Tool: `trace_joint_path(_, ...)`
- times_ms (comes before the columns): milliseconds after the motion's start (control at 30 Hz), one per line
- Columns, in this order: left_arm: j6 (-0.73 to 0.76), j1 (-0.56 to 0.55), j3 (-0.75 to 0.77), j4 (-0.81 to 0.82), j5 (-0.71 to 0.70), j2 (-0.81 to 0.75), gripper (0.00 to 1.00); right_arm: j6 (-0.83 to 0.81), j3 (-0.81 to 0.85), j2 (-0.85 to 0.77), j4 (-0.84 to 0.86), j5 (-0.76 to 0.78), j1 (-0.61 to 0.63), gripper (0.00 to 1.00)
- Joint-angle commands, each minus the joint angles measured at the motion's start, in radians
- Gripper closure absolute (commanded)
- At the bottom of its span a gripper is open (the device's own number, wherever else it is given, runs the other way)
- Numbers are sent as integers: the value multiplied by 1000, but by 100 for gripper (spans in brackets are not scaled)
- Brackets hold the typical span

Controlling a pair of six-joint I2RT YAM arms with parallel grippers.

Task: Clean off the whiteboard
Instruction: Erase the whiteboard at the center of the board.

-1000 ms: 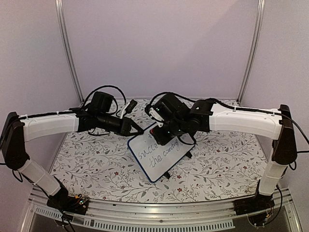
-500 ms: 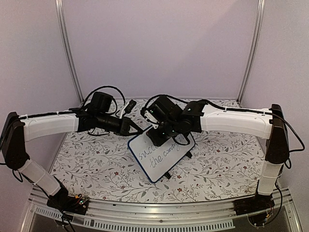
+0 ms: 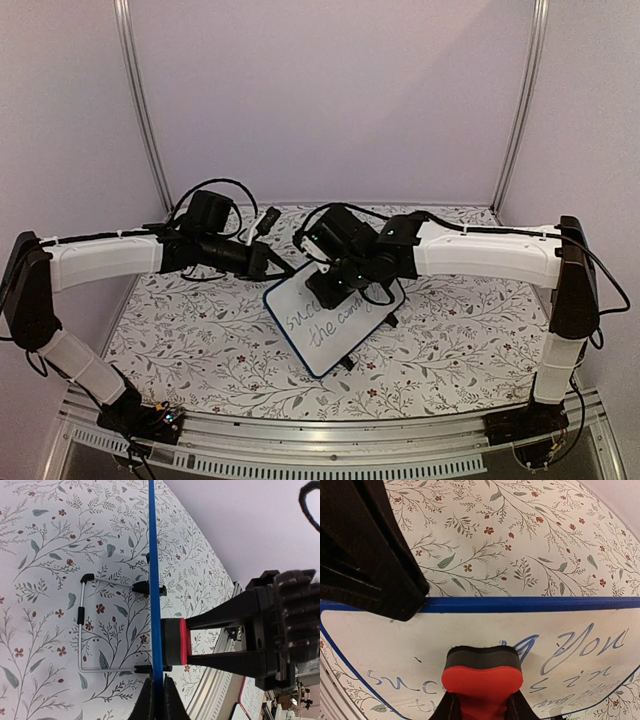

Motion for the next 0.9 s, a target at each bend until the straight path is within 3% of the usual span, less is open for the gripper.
trace_joint_path(0,10,3,-5,40,31,6,97,17,-42,-10,4,-16,4,82)
trace_joint_path(367,7,3,-5,43,35,10,97,24,-75,-18,14,-38,7,82)
trace_joint_path(867,-1,3,-8,52,47,17,97,-36,5,7,10,-49,64,82)
